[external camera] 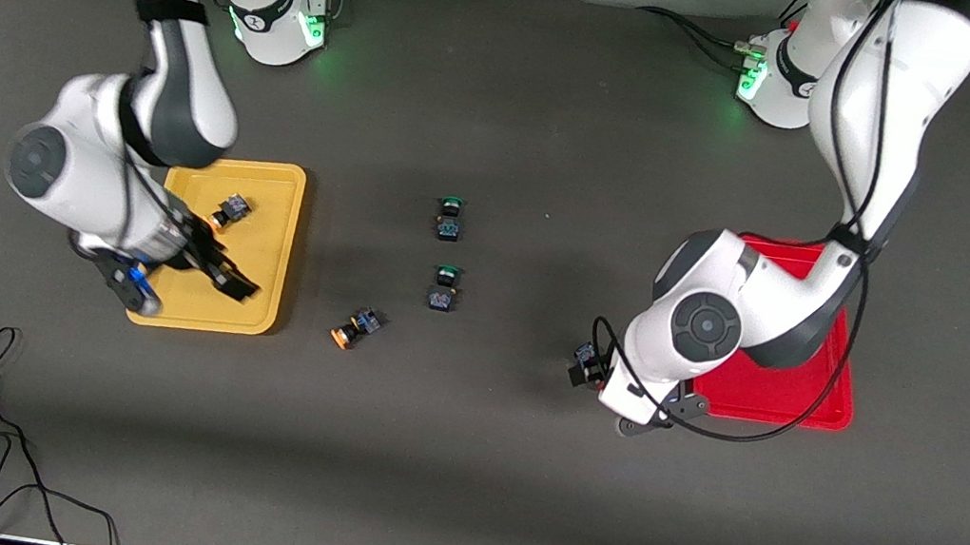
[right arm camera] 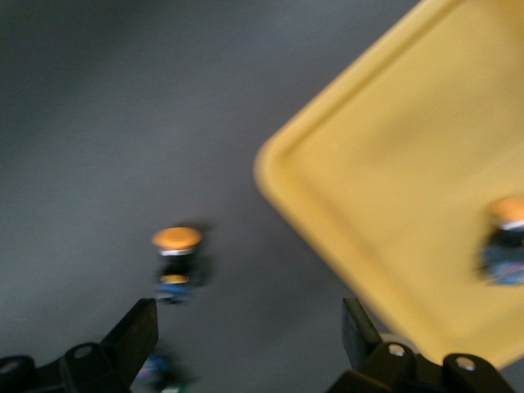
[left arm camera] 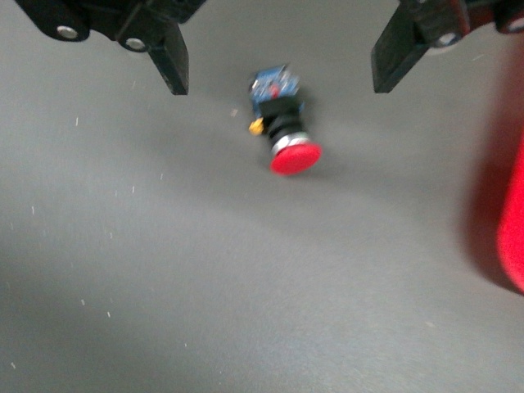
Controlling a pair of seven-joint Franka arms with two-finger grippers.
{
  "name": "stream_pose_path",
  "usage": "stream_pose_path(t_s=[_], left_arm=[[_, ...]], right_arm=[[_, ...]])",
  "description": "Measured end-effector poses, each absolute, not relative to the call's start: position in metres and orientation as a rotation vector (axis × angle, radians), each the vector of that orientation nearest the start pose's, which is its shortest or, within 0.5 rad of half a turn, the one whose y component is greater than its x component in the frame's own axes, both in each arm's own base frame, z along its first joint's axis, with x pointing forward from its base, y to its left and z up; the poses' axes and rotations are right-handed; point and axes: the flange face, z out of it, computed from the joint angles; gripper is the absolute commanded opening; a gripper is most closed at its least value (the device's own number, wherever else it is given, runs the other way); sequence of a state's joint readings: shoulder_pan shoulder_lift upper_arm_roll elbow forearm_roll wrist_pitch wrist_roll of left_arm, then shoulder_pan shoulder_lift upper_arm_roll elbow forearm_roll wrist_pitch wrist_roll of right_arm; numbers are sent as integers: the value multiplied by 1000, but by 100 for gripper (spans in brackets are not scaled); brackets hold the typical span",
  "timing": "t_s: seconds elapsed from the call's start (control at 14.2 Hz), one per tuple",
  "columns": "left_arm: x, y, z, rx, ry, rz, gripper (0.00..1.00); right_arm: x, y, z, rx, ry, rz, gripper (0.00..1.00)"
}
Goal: Place red and yellow buttons in trays
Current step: 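Reach the right gripper to the second yellow button while the left reaches red, then grasp the second yellow button with the right gripper while the left grasps red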
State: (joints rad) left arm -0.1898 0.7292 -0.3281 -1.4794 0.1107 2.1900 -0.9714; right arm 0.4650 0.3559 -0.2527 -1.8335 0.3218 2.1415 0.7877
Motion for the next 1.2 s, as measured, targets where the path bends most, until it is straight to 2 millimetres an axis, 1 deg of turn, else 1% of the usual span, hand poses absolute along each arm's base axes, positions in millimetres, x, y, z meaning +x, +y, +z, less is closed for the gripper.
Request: stream_pose_path(t_s=[0.07,0.14,0.21,0.35,0.49,0.63,0.7,0.77,0.85,0.92,0.99,1.06,1.13,1.2], left_arm=[[647,-316,248,-3154,-803,116,98],[646,-316,233,-3151,-827,126,97],[645,-317,220,-3149,-841,138,96],[641,-319,202,-3146,-848,156,89],[633,-320,189,-3147,-848,163,80],[626,-320,180,-3142,-846,176,63],[624,-320,178,-3138,-844,183,47],[622,-320,176,-3136,-843,188,24],[622,-320,175,-3135,-844,188,5],[622,-320,178,-3136,-845,184,0],[623,-320,180,-3137,-844,180,0],[624,-320,184,-3139,-846,174,0],[625,-320,189,-3140,-848,167,0],[626,-319,198,-3136,-847,163,0]], right_arm=[[623,182,326,-2770,1123,193,100],[631,203,307,-2759,1162,213,100],[637,218,286,-2751,1193,221,100],[641,238,244,-2736,1238,212,100],[638,252,210,-2716,1285,211,100],[633,263,189,-2705,1307,215,100],[631,265,182,-2707,1313,224,96],[630,264,178,-2711,1317,231,84],[628,263,174,-2714,1321,238,56],[626,262,171,-2717,1323,247,27],[624,263,169,-2720,1323,254,12],[623,263,168,-2721,1322,258,0],[622,264,168,-2722,1320,259,0],[622,265,168,-2721,1319,258,0]])
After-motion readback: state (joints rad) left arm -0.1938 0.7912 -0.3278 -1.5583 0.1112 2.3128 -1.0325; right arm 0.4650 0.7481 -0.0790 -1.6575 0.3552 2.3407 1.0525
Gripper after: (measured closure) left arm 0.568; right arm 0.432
